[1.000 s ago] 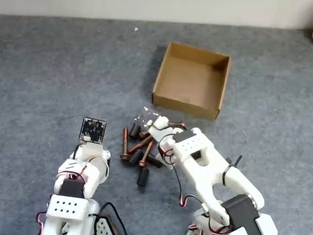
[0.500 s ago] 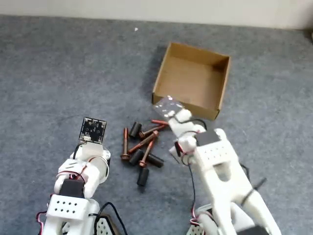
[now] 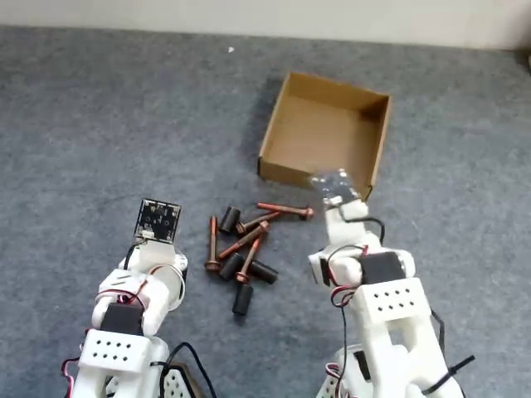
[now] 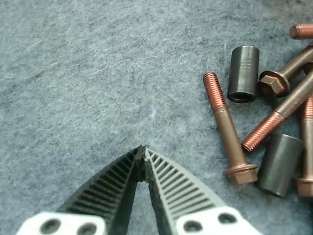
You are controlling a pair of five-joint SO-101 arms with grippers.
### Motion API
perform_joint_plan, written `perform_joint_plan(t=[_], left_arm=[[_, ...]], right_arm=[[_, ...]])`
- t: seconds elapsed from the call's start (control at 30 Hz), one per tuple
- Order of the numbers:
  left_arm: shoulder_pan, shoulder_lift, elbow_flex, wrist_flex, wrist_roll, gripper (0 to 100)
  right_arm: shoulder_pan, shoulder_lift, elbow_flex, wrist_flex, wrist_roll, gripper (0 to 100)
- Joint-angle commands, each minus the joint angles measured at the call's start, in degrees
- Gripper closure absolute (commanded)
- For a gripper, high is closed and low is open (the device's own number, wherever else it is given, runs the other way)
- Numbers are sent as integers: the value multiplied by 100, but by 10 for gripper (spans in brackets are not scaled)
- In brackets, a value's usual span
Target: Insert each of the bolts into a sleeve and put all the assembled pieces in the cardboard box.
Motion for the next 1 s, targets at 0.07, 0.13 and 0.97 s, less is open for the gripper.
perform_joint_plan(t=[0.07,0.13,0.97], left_arm=[[-48,-40,145,9,-79,973],[-48,-40,145,9,-79,973],[-92,-40,-374,35,-1741,970]], right_arm=[[110,-154,479,-505,-246,993],[119,-154,646,-620,-237,993],[567,-154,1086,-1622,-299,993]])
